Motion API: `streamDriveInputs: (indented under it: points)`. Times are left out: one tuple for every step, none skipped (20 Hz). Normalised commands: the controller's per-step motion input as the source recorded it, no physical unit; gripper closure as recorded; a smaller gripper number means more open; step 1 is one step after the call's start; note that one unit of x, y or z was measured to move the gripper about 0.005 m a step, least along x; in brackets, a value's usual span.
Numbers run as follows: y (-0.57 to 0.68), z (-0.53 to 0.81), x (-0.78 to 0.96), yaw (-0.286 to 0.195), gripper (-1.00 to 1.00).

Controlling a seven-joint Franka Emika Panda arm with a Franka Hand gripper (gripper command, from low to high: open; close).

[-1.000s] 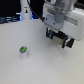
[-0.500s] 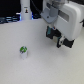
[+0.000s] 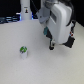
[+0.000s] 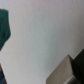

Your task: Open the kcup holder, insert the kcup into the holder, and close the kcup holder

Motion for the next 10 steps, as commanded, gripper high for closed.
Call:
streamDriveInputs:
  points:
    - [-0.43, -0.06, -0.23, -0.29, -1.0]
    - [-0.43, -0.08, -0.23, -0.292, -1.0]
    - [-0.43, -0.12, -0.24, -0.295, -1.0]
    - [-0.43, -0.12, -0.26, -0.296, -1.0]
    - [-0.43, -0.14, -0.29, -0.295, -1.0]
    - [-0.43, -0.16, -0.3, -0.294, -1.0]
    - [-0.43, -0.19, -0.3, -0.294, -1.0]
    - [-0.44, -0.21, -0.32, -0.291, -1.0]
    - [-0.45, -0.23, -0.33, -0.29, -1.0]
    - [-0.45, -0.26, -0.35, -0.288, -1.0]
